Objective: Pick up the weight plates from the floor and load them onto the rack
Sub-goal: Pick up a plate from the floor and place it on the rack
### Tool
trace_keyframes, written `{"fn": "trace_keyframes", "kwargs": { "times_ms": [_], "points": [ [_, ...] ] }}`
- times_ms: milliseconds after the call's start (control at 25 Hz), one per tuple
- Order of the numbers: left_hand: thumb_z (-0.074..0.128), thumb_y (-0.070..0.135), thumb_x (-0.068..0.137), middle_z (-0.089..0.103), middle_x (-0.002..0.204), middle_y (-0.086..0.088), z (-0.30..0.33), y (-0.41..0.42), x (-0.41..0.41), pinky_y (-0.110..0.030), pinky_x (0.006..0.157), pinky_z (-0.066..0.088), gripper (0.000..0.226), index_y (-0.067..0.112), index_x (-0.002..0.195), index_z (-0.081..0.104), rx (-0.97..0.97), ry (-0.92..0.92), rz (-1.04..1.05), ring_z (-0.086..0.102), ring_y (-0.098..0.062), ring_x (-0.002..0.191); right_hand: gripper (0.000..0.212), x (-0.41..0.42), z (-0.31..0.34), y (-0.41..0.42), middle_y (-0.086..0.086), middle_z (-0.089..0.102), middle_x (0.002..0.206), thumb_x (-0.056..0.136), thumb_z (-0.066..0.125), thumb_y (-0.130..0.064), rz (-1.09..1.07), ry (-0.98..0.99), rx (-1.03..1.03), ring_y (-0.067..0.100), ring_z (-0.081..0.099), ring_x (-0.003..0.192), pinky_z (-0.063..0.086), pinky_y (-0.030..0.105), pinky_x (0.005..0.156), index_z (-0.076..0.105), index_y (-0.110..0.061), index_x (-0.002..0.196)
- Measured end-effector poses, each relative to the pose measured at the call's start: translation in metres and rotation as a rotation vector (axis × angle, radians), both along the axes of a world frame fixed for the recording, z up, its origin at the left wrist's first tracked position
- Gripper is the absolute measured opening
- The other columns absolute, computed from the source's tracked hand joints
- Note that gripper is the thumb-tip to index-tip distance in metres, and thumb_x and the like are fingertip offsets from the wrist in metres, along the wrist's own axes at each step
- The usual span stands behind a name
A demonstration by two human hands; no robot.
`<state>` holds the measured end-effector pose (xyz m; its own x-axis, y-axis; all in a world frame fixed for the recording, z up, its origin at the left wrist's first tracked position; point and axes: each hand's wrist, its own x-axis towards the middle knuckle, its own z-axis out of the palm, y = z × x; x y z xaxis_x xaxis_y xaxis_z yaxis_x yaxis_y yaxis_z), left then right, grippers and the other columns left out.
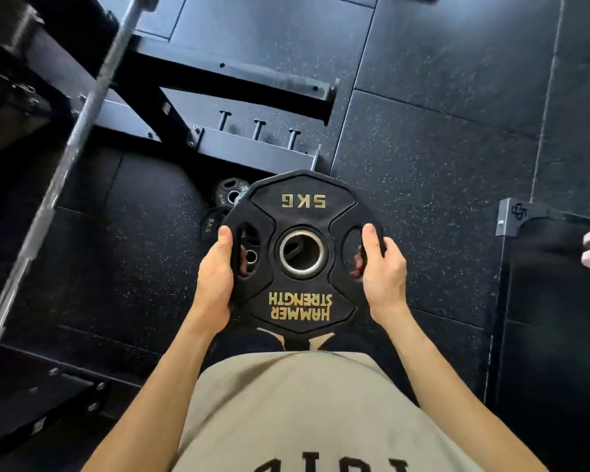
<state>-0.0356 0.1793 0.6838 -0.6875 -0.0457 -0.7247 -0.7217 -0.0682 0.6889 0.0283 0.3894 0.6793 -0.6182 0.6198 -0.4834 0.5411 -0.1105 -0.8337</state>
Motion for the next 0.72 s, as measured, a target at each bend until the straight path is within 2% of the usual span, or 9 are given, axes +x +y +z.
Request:
{"fn": "trace_keyframes", "kwargs": {
  "times_ms": [120,240,480,600,720],
  "points": [
    [0.043,0.052,0.098,0.067,0.069,0.010,0.029,-0.013,0.009,-0.022,0.061,0.052,0.042,0.019,0.089,0.066,0.031,0.122,0.057,0.062,-0.005,0.063,0.037,-0.003,0.029,-0.011,0.001,0.055,0.066,0.097,0.052,-0.048,0.026,0.052,0.002,0.009,0.051,0.057,0.047,0.024,0.051,0.054,-0.018,0.074],
    [0.042,0.048,0.100,0.065,0.064,0.012,0.053,-0.022,0.019,-0.017,0.055,0.050,0.039,0.016,0.087,0.063,0.056,0.211,0.134,0.060,-0.003,0.058,0.037,-0.013,0.051,-0.019,0.001,0.054,0.066,0.097,0.052,-0.047,0.103,0.128,-0.006,0.009,0.052,0.058,0.049,0.022,0.049,0.054,-0.017,0.076],
    [0.045,0.056,0.092,0.055,0.066,0.002,0.083,-0.022,0.060,-0.020,0.056,0.050,0.047,0.010,0.089,0.056,0.010,0.339,0.424,0.052,-0.009,0.060,0.037,-0.039,0.079,-0.016,0.000,0.054,0.063,0.095,0.053,-0.049,0.405,0.210,-0.089,0.009,0.051,0.056,0.049,0.022,0.048,0.053,-0.017,0.077],
    [0.044,0.053,0.097,0.052,0.062,0.002,0.093,-0.004,0.098,-0.021,0.057,0.048,0.045,0.011,0.084,0.057,-0.026,0.340,0.700,0.049,-0.009,0.057,0.039,-0.051,0.092,-0.014,-0.005,0.054,0.060,0.093,0.057,-0.051,0.620,0.249,-0.139,0.011,0.050,0.058,0.046,0.026,0.053,0.051,-0.019,0.071],
    [0.047,0.052,0.097,0.053,0.063,0.001,0.103,0.014,0.141,-0.025,0.062,0.045,0.044,0.014,0.078,0.059,-0.047,0.356,0.951,0.048,-0.010,0.058,0.040,-0.052,0.103,-0.022,-0.011,0.053,0.056,0.093,0.057,-0.051,0.835,0.279,-0.170,0.010,0.049,0.057,0.042,0.025,0.054,0.050,-0.020,0.069]
  ]
}}
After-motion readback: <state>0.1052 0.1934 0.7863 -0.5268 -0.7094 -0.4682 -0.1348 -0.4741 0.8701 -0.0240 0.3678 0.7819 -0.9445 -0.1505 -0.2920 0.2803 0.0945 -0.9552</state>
